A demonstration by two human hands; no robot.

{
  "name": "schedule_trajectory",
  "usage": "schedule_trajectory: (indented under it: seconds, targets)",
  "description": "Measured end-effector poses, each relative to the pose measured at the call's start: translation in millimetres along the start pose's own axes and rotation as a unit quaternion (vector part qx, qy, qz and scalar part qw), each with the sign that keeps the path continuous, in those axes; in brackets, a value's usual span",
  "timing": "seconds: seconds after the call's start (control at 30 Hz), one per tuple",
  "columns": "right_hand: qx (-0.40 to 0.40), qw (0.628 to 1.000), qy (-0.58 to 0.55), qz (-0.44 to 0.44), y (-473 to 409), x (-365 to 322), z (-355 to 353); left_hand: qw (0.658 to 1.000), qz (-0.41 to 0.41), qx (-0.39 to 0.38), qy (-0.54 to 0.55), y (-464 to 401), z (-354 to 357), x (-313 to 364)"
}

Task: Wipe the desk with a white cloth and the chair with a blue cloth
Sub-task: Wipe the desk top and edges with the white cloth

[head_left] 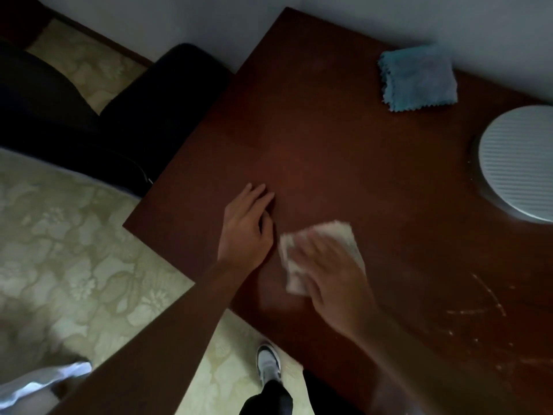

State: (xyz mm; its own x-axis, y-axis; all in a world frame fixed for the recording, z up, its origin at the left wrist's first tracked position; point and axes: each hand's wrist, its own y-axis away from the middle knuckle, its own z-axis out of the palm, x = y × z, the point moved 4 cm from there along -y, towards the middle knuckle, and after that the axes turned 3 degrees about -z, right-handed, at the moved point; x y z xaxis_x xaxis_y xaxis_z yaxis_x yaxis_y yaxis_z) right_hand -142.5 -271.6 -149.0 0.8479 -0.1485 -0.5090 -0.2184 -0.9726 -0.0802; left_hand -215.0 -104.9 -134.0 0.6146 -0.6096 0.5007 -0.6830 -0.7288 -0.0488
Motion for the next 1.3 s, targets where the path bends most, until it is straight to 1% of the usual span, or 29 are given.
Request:
schedule_trajectory:
  seconds: [0.07, 0.13, 0.17, 0.23, 0.33, 0.4, 0.43, 0.5, 0.6, 0.67, 0.73, 0.83, 0.9, 0.97, 1.03, 1.1, 1.17, 1.2, 1.23, 1.3]
  targets:
    - [-0.021, 0.999, -0.023, -0.019, 41, -24, 11, 1.000, 0.029, 0.000, -0.003, 20, 0, -2]
    - [-0.014, 0.999, -0.006, -0.037, 42, -26, 8, 0.998, 0.055, 0.000, -0.005, 37, -1, -1]
    - [-0.002, 0.999, 0.021, -0.028, 31, -21, 6, 0.998, 0.065, -0.004, -0.009, 44, -1, 0]
    - [0.038, 0.997, 0.058, 0.038, -4, -2, -5, 0.997, 0.072, -0.015, -0.016, 54, -2, 0]
    - [0.054, 0.986, 0.058, 0.149, -48, 24, -17, 0.997, 0.076, -0.018, -0.020, 73, -9, -5]
    - [0.069, 0.979, 0.065, 0.183, -50, 18, -11, 0.994, 0.099, -0.032, -0.023, 86, -13, -11]
    - [0.082, 0.976, 0.071, 0.190, -41, 7, -6, 0.993, 0.107, -0.044, -0.021, 91, -13, -13]
    - [0.095, 0.977, 0.068, 0.177, -7, -28, 10, 0.992, 0.104, -0.064, -0.012, 95, -14, -18]
    - [0.067, 0.982, 0.056, 0.168, 57, -80, 36, 0.992, 0.088, -0.086, -0.015, 94, -14, -18]
    - [0.057, 0.985, 0.051, 0.156, 80, -90, 40, 0.991, 0.087, -0.100, -0.024, 92, -13, -16]
    - [0.049, 0.982, 0.069, 0.168, 77, -76, 32, 0.989, 0.091, -0.108, -0.043, 92, -12, -15]
    - [0.082, 0.956, 0.091, 0.267, 42, -21, 2, 0.985, 0.111, -0.108, -0.074, 90, -9, -12]
    - [0.099, 0.942, 0.109, 0.301, 23, -1, -9, 0.983, 0.118, -0.107, -0.092, 90, -5, -12]
    - [0.091, 0.948, 0.122, 0.280, 21, -14, 3, 0.983, 0.128, -0.086, -0.103, 89, -4, -14]
    - [0.082, 0.966, 0.132, 0.207, 38, -50, 26, 0.984, 0.132, -0.063, -0.106, 88, -5, -16]
    - [0.064, 0.980, 0.112, 0.153, 63, -83, 45, 0.984, 0.133, -0.053, -0.108, 88, -8, -16]
    - [0.042, 0.986, 0.102, 0.126, 76, -89, 48, 0.983, 0.141, -0.052, -0.110, 87, -8, -12]
    - [0.042, 0.986, 0.109, 0.118, 70, -79, 41, 0.981, 0.146, -0.053, -0.114, 82, -9, -11]
    - [0.050, 0.982, 0.117, 0.137, 65, -66, 33, 0.979, 0.153, -0.064, -0.117, 81, -8, -8]
    - [0.078, 0.965, 0.119, 0.219, 40, -24, 9, 0.977, 0.150, -0.092, -0.121, 70, -6, -6]
